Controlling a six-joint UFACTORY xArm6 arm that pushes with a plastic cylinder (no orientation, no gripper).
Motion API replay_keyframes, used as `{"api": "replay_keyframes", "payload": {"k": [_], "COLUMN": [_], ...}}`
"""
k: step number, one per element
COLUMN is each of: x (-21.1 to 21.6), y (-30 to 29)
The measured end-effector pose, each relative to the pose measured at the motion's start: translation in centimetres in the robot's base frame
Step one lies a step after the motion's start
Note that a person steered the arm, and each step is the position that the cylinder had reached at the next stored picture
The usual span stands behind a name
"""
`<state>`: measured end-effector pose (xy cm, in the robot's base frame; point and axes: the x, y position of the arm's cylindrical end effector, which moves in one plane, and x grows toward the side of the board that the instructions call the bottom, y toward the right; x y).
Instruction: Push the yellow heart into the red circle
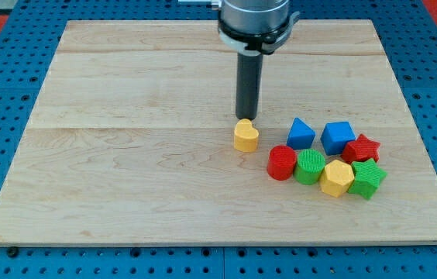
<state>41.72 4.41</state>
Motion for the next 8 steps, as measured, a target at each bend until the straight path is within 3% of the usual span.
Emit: {"api": "replay_keyframes", "payload": {"k": [3, 4, 5, 6, 8], "x": [1.5, -0.2, 2.4, 2.7, 0.2], "y": [-1.5, -4.9, -5.4, 2.3, 1.2]}}
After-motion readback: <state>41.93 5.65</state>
